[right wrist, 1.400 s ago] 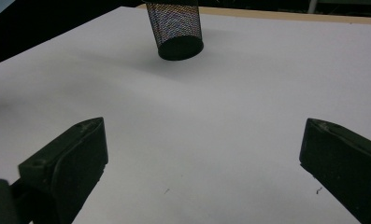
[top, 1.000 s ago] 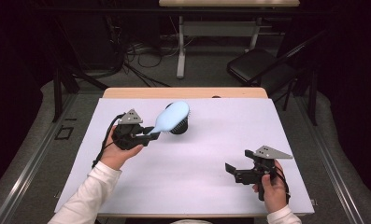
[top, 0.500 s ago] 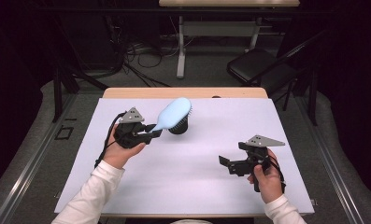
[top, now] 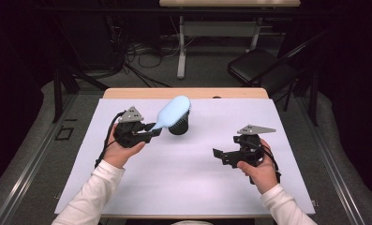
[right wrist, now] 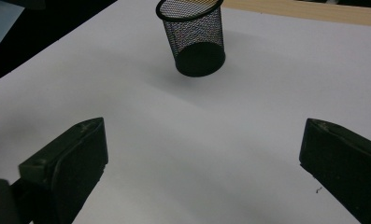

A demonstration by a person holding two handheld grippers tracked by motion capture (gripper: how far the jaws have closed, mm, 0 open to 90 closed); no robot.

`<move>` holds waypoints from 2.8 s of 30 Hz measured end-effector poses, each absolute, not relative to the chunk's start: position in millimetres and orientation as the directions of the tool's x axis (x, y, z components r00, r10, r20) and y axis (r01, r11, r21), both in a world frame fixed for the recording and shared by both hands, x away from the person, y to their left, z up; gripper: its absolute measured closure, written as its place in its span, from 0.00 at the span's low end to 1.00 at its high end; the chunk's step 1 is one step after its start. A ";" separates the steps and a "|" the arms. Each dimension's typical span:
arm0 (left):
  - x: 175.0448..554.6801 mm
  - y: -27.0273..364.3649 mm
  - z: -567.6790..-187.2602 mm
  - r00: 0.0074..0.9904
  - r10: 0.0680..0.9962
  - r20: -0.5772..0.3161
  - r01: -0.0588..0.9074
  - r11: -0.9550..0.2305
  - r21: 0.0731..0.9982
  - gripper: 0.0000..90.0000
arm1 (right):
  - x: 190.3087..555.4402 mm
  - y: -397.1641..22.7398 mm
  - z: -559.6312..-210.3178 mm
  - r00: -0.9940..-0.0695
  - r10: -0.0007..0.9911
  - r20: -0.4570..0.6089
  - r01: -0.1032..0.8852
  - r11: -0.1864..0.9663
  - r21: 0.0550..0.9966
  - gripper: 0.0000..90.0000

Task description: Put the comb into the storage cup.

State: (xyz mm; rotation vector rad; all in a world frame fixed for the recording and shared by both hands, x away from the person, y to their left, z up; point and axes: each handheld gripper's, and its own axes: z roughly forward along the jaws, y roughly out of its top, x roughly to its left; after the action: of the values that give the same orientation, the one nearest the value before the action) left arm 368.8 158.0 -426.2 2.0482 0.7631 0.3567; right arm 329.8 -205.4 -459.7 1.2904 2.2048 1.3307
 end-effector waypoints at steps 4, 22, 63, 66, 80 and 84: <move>369.2 156.3 -426.2 0.768 0.640 -0.030 0.382 -0.419 0.824 0.77 | 337.0 -202.3 -449.0 -0.568 0.790 0.231 0.572 0.178 0.801 0.01; 372.2 149.9 -420.4 0.762 0.648 -0.016 0.365 -0.408 0.837 0.78 | 363.9 -198.3 -428.0 -0.529 0.797 0.291 0.630 0.139 0.764 0.01; 380.2 134.5 -408.8 0.762 0.648 0.003 0.341 -0.404 0.849 0.78 | 405.6 -160.7 -379.7 -0.478 0.766 0.430 0.684 0.018 0.729 0.05; 379.6 131.6 -408.9 0.764 0.645 0.006 0.337 -0.407 0.849 0.78 | 408.8 -158.7 -374.2 -0.477 0.766 0.430 0.682 0.014 0.731 0.05; 377.1 124.7 -411.3 0.771 0.636 0.012 0.321 -0.405 0.856 0.77 | 415.1 -148.4 -367.6 -0.467 0.759 0.454 0.685 -0.013 0.728 0.08; 376.3 122.4 -413.1 0.775 0.632 0.013 0.319 -0.409 0.855 0.77 | 417.8 -146.7 -370.0 -0.459 0.751 0.475 0.695 -0.030 0.719 0.08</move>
State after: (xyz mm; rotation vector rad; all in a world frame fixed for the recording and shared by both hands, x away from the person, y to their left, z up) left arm 376.3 122.4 -413.1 2.0230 0.7114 0.4184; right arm 417.8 -146.7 -370.0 1.6023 2.1478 1.5281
